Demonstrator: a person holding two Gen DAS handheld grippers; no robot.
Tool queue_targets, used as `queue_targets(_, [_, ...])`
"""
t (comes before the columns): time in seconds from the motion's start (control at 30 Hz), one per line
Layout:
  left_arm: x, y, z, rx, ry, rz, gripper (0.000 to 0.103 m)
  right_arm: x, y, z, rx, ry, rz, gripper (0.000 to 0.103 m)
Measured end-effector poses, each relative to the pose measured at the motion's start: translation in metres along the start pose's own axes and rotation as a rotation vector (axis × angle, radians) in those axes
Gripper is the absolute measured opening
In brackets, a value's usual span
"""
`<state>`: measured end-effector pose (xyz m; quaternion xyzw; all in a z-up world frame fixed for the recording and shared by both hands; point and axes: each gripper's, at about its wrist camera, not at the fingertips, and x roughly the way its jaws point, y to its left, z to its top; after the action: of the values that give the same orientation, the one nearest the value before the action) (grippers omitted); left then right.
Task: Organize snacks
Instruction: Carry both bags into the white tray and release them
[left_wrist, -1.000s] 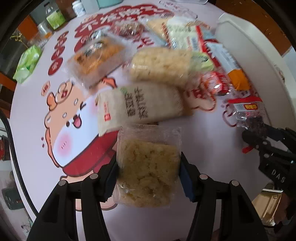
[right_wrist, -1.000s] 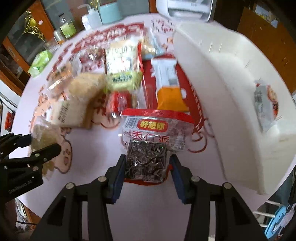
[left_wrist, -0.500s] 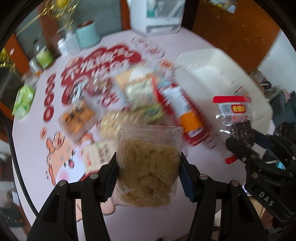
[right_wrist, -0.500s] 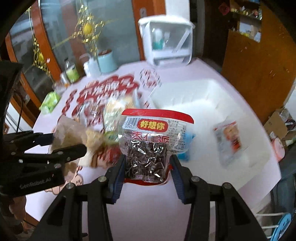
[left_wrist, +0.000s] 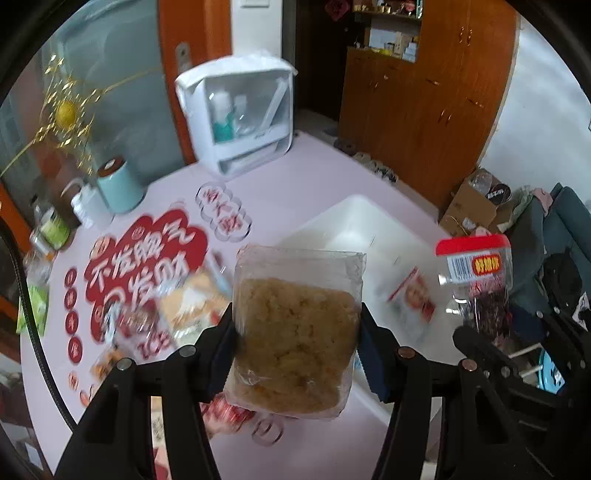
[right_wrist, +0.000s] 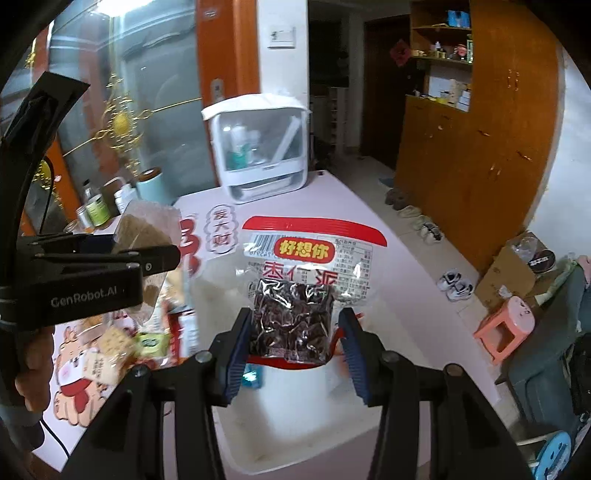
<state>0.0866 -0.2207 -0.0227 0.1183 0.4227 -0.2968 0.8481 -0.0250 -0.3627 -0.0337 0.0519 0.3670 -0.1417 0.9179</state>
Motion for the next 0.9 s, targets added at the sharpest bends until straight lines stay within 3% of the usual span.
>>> queue_targets(0.2, [0.029,-0.034,0.030,0.004,0.001,0.000,0.058,0.021,-0.026,-0.002,0.006,0.035,-0.007,0.048])
queue_targets(0.57, [0.076,-0.068,0.034,0.028,0.052,0.070,0.059,0.050,-0.041,-0.013,0.014,0.107,0.039,0.060])
queue_targets(0.7, [0.081,-0.070,0.031,0.029,0.062,0.090,0.086,0.055,-0.041,-0.016,0.021,0.126,0.049,0.060])
queue_targets(0.9, [0.077,-0.067,0.025,0.026,0.074,0.093,0.089,0.054,-0.037,-0.021,0.015,0.137,0.071,0.060])
